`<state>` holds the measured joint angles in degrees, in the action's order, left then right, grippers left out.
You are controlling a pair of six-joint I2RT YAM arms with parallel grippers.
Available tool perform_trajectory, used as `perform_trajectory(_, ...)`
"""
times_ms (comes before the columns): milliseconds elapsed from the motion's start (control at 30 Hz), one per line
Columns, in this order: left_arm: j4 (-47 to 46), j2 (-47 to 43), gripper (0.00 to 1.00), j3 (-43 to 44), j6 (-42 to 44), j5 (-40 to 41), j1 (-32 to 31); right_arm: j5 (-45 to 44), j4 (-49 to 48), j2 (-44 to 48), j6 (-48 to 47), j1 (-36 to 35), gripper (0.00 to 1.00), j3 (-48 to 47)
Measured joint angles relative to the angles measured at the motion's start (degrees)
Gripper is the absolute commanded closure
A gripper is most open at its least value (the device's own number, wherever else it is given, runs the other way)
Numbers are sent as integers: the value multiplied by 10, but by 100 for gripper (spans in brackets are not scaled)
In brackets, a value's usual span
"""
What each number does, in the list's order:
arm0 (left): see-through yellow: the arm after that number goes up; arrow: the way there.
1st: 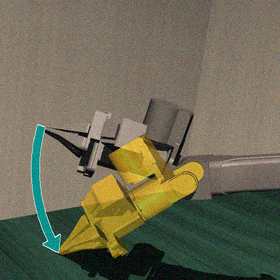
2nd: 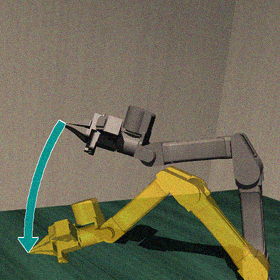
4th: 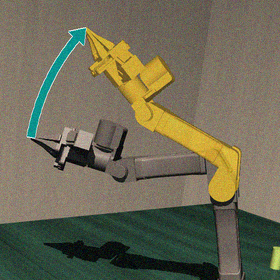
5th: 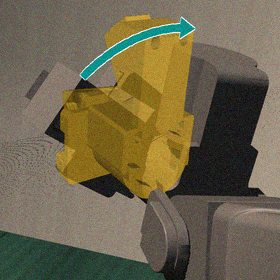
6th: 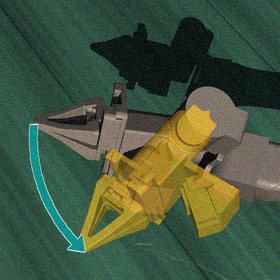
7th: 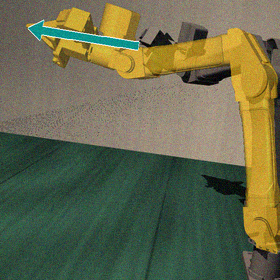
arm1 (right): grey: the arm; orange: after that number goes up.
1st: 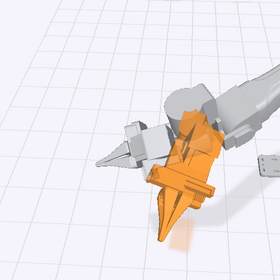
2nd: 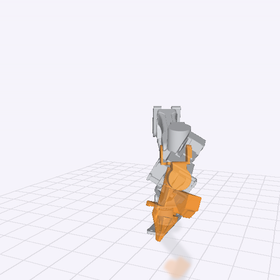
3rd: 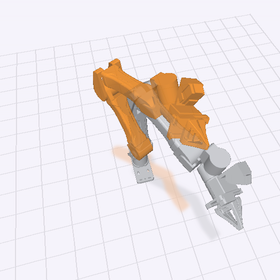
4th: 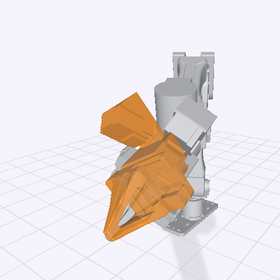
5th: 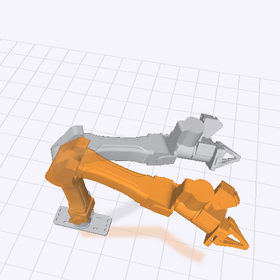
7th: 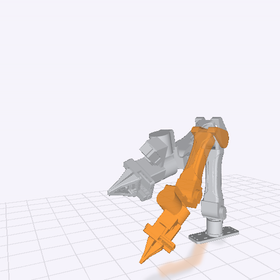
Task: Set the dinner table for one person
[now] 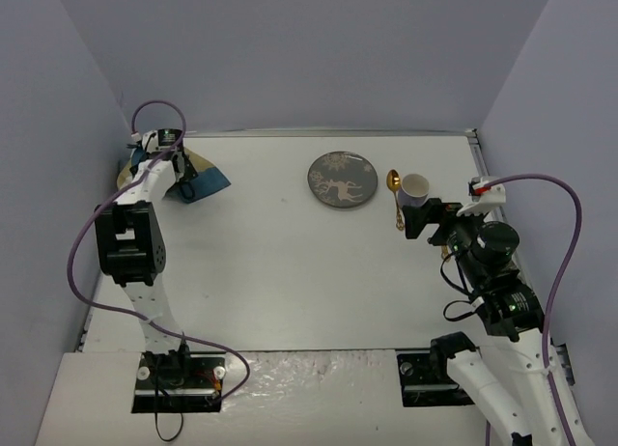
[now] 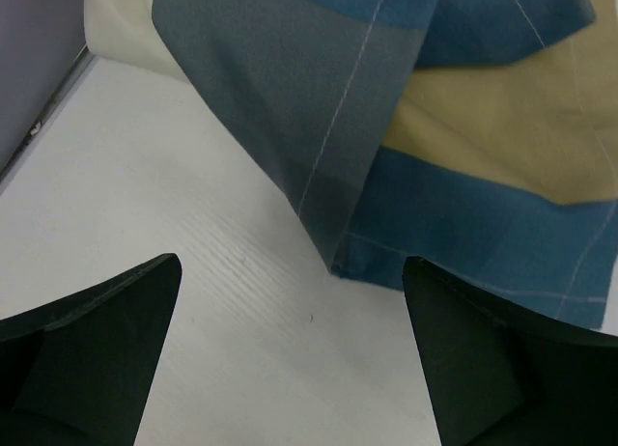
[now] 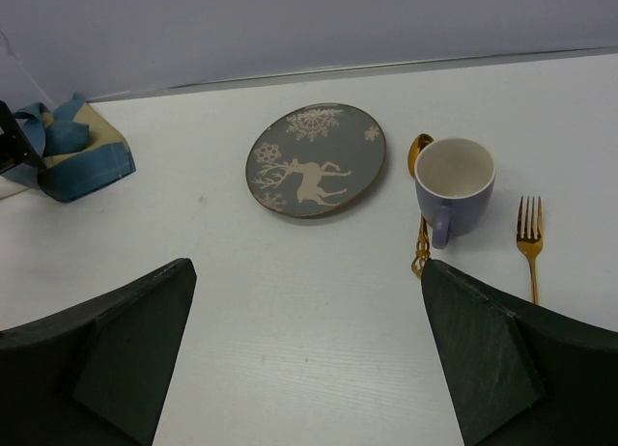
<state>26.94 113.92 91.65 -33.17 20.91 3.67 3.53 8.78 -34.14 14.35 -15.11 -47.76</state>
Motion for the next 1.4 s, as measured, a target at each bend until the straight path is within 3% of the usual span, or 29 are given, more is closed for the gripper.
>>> perform_trajectory(200,1,53,9,35,2,-1,13,3,-1,2,-5,0,0,8)
perform_trajectory(467,2,82,28,49,8,-1,14,4,-5,2,-5,0,0,16)
perform_trajectory(800,1,84,64,52,16,-1,17,4,-8,2,-5,0,0,23)
perform_trajectory(900,0,84,69,51,21,-1,19,4,-8,3,-5,0,0,23)
perform_trajectory(1100,-3,84,99,51,37,-2,20,9,-8,9,-5,0,0,23)
perform_trajectory(1400,41,63,100,91,50,-38,21,15,-8,17,-4,0,0,23)
